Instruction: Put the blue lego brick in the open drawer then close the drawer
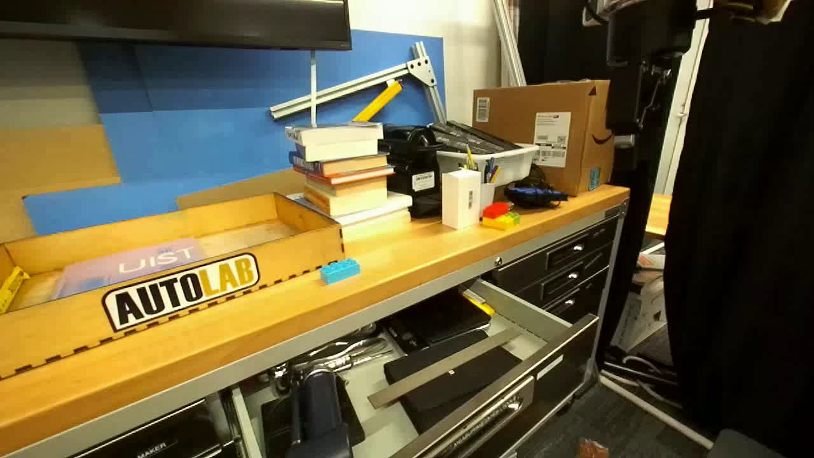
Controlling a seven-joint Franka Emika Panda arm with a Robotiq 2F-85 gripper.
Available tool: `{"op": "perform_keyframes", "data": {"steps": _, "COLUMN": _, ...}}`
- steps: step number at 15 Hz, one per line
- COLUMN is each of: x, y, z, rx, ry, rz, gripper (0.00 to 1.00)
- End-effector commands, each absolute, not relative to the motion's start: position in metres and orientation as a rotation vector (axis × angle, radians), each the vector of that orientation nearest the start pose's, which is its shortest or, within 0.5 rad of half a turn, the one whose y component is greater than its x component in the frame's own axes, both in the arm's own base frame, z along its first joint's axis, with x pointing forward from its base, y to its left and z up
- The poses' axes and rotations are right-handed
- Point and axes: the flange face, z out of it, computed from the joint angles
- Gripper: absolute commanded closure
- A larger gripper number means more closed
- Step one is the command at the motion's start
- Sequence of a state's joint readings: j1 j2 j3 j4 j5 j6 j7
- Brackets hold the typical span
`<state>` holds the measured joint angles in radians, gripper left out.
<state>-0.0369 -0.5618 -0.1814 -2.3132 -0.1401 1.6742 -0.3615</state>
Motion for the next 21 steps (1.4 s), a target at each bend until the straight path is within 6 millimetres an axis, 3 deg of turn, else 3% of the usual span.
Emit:
{"op": "perform_keyframes", "data": {"steps": 1, "x": 0.363, "y": -0.104, "z": 0.541, "rx": -3.142, "ry": -0.307, "rz": 0.141, "gripper": 0.0}}
{"op": "perform_keyframes", "data": {"steps": 8, "x": 0.368, "y": -0.101, "z": 0.543, "rx": -3.161, "ry": -0.31, "rz": 0.127, "gripper": 0.0}}
{"op": "perform_keyframes", "data": {"steps": 10, "x": 0.394, "y": -0.075, "z": 0.538, "rx": -3.144, "ry": -0.378, "rz": 0.115, "gripper": 0.0}}
{"op": "perform_keyframes", "data": {"steps": 14, "x": 0.455, "y": 0.0, "z": 0.517, "rx": -3.142, "ry": -0.454, "rz": 0.031, "gripper": 0.0}}
{"op": "perform_keyframes", "data": {"steps": 17, "x": 0.497, "y": 0.06, "z": 0.487, "rx": -3.168, "ry": -0.538, "rz": 0.036, "gripper": 0.0}}
{"op": "perform_keyframes", "data": {"steps": 21, "x": 0.54, "y": 0.116, "z": 0.45, "rx": -3.177, "ry": -0.508, "rz": 0.036, "gripper": 0.0}}
